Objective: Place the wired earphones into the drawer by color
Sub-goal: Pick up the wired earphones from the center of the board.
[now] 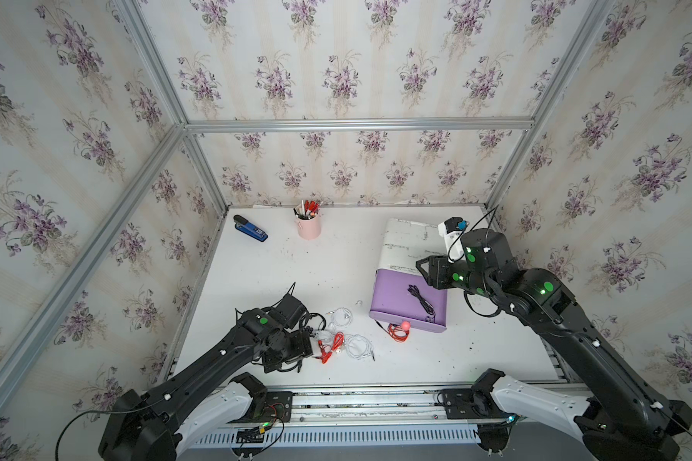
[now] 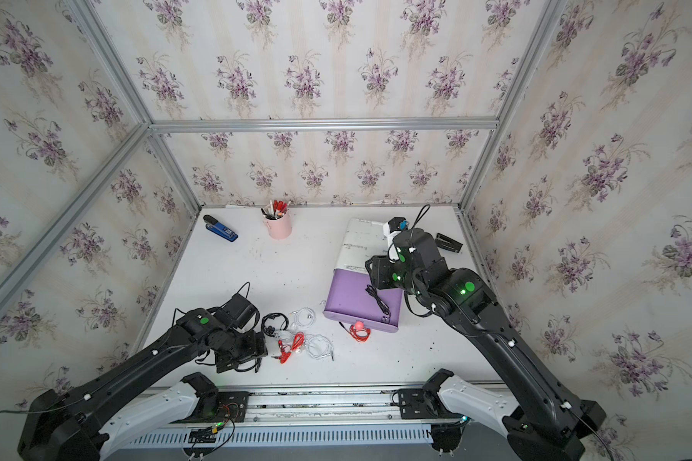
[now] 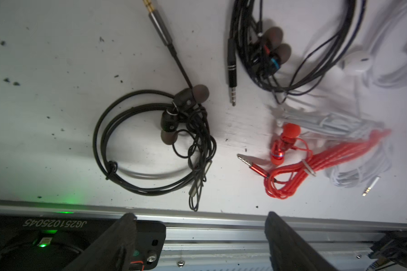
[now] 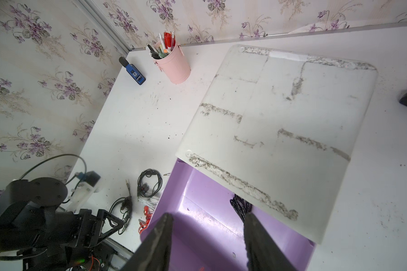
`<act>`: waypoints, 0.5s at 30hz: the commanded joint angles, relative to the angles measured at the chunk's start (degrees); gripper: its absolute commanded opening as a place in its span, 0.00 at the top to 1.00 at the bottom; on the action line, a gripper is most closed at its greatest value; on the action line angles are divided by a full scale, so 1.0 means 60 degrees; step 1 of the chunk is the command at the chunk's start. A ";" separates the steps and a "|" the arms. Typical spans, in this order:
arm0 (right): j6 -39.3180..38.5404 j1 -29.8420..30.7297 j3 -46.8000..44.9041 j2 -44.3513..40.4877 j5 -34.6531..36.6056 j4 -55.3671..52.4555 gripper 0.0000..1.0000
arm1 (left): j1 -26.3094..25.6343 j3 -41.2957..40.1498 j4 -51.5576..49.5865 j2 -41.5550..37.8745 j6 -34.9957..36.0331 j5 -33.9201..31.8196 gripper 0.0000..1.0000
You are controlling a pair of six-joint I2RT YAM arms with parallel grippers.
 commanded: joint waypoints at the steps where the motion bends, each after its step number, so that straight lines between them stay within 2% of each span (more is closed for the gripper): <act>1: 0.0046 0.0002 -0.0153 -0.0105 -0.0065 0.0277 0.48 | -0.0179 -0.0017 0.0387 0.0368 -0.0129 -0.0488 0.19; 5: 0.0052 0.0002 -0.0409 -0.0117 -0.0199 0.0424 0.49 | -0.0617 0.0152 0.1007 0.1145 -0.0166 -0.0449 0.28; 15: -0.0050 0.0002 -0.0542 -0.0179 -0.0216 0.0470 0.49 | -0.0905 0.0276 0.1368 0.2652 0.0079 -0.0866 0.37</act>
